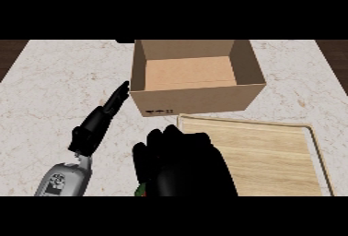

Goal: Pick the bell pepper from the tray and place it in the cardboard box

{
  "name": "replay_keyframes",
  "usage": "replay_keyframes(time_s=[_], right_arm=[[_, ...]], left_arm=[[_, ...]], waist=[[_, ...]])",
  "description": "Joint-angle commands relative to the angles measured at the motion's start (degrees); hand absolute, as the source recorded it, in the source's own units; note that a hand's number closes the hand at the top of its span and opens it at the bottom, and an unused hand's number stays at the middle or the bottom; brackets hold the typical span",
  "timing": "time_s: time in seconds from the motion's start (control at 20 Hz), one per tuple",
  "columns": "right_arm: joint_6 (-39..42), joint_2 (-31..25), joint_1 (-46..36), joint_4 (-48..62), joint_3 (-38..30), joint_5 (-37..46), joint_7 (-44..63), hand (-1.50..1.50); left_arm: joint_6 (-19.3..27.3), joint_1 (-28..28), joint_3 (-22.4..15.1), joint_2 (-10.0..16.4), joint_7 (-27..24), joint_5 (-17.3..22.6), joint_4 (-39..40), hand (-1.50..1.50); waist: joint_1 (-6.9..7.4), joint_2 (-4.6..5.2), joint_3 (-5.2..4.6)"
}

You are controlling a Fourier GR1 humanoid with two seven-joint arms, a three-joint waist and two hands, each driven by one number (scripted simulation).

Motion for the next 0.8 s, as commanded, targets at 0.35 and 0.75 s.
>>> replay_keyframes(time_s=[0.35,0.75], right_arm=[[0.11,0.37,-9.19,8.51,-13.81,-1.92,2.28,1.50],[-6.01,0.39,-17.44,22.56,-23.98,-7.03,-5.18,1.50]], left_arm=[[-1.09,-0.84,1.56,0.15,0.21,-0.15,0.57,0.00],[-0.78,-1.87,1.70,-1.33,-1.08,-1.32,2.56,0.00]], waist=[[0.06,0.16,0.01],[0.26,0.26,0.01]])
